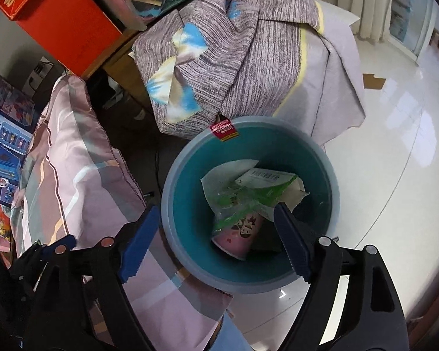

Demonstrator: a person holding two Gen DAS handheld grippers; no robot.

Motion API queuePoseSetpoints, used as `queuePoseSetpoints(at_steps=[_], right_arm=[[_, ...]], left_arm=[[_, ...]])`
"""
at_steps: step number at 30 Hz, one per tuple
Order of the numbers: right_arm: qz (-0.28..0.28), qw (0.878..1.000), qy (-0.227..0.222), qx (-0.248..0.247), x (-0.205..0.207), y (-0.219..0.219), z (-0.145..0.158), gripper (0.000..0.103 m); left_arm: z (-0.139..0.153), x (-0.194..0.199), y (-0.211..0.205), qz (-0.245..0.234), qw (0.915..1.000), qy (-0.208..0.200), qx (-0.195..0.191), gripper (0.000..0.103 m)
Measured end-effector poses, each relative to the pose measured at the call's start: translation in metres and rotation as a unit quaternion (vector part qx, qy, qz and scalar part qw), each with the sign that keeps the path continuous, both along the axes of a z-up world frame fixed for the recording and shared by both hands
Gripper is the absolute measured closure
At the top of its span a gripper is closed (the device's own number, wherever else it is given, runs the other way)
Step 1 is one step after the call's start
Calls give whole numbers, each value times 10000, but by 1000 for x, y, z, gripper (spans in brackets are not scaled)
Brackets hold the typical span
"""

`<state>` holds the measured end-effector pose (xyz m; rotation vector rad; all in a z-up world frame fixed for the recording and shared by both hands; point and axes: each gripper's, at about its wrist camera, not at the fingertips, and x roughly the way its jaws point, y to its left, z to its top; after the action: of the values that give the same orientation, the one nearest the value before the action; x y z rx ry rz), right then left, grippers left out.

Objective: Collect trash
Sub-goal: 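Move both tools back over the remaining trash on the table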

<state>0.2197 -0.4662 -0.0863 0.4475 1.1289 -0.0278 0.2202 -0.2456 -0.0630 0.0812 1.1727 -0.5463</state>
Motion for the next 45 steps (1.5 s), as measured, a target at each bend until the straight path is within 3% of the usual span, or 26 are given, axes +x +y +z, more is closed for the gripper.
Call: queuePoseSetpoints(at_steps=[3, 12, 26, 36, 45], right_arm=[[-56, 9999, 93, -10, -5, -1, -3, 20], [-144, 9995, 203, -209, -35, 4, 1, 18], [-272, 9993, -6, -253, -88, 34, 27, 18], [253, 9992, -133, -281, -100, 97, 42, 18], [881, 9954, -219, -312, -108, 167, 54, 15]], left_arm=[[3, -5, 12, 130, 9999, 11, -41, 7], [15, -32, 38, 245, 9996, -82, -90, 6], [34, -72, 69, 194, 9990, -364, -197, 4], [38, -101, 122, 605, 9967, -439, -326, 4], [41, -130, 197, 1218, 9905, -571, -296, 4]])
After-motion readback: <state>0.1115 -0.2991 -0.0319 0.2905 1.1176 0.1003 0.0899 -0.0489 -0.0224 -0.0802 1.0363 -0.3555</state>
